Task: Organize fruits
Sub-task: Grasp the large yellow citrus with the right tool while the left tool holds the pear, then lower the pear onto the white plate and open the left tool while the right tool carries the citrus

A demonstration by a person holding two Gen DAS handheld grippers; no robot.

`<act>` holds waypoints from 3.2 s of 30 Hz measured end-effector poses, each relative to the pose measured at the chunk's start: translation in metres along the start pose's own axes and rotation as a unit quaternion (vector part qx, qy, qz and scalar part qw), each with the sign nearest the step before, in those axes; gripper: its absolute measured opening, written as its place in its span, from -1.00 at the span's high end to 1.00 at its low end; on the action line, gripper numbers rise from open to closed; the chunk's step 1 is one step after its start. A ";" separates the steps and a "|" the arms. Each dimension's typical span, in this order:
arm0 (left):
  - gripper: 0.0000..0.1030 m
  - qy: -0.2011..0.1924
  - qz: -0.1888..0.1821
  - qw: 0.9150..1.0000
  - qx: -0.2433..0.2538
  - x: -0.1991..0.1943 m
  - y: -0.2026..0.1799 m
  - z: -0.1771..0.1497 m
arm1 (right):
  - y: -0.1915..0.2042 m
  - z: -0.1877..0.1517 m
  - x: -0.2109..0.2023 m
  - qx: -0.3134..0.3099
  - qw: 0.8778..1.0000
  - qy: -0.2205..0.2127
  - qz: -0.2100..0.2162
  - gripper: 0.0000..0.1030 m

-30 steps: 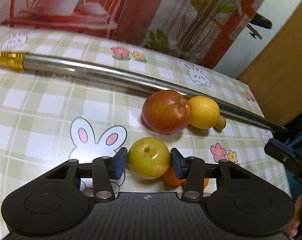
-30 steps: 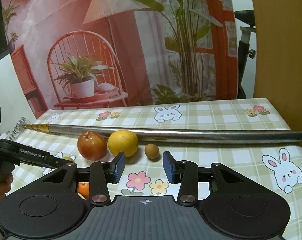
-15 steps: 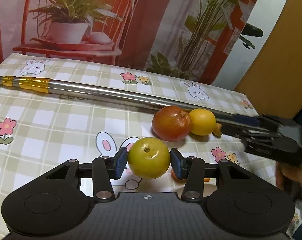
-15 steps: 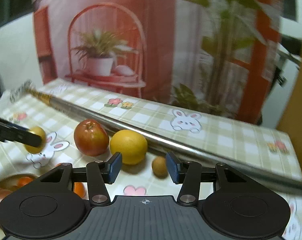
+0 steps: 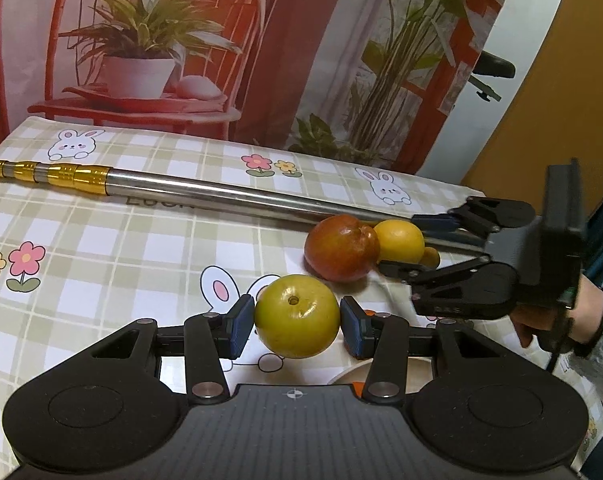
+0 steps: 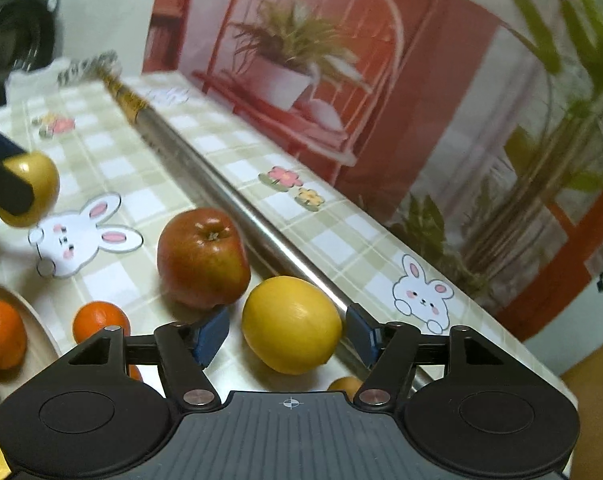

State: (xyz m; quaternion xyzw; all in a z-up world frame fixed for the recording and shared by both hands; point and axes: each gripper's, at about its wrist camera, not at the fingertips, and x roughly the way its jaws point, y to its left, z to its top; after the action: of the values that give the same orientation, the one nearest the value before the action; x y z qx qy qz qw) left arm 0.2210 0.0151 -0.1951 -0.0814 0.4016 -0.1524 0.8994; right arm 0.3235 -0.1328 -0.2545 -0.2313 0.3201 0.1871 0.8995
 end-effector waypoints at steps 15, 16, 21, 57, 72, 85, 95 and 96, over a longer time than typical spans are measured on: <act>0.04 0.005 -0.022 0.999 0.032 -0.010 -0.014 -0.008 | -0.001 -0.008 0.009 0.019 0.999 0.031 0.003 -0.06; 0.04 0.007 -0.026 0.999 0.039 -0.010 -0.017 -0.008 | -0.001 -0.011 0.004 0.026 0.999 0.027 0.007 -0.06; 0.04 0.020 -0.043 0.996 0.082 -0.002 -0.037 -0.011 | -0.009 -0.024 -0.026 0.088 0.996 -0.001 0.026 -0.06; 0.04 0.133 -0.048 0.981 0.136 0.052 -0.079 -0.021 | -0.009 -0.111 -0.140 0.359 0.926 -0.110 0.030 -0.06; -0.12 0.038 -0.026 0.996 0.075 -0.010 -0.055 -0.009 | 0.008 -0.099 -0.161 0.355 0.929 -0.101 0.032 -0.06; -0.28 -0.032 0.074 0.996 0.031 -0.087 -0.020 -0.037 | 0.071 -0.066 -0.181 0.311 0.941 -0.092 0.094 -0.06; -0.42 -0.042 0.094 0.995 0.006 -0.114 0.005 -0.060 | 0.121 -0.049 -0.180 0.263 0.957 -0.038 0.116 -0.06; -0.43 -0.043 0.095 0.995 0.003 -0.116 0.008 -0.063 | 0.126 -0.047 -0.179 0.258 0.959 -0.031 0.117 -0.06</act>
State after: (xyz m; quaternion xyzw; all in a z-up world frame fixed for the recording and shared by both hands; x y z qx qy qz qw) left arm 0.1024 0.0600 -0.1583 -0.0467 0.3682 -0.0640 0.9264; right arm 0.1097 -0.0883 -0.2051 0.0533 0.3538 0.2094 0.9100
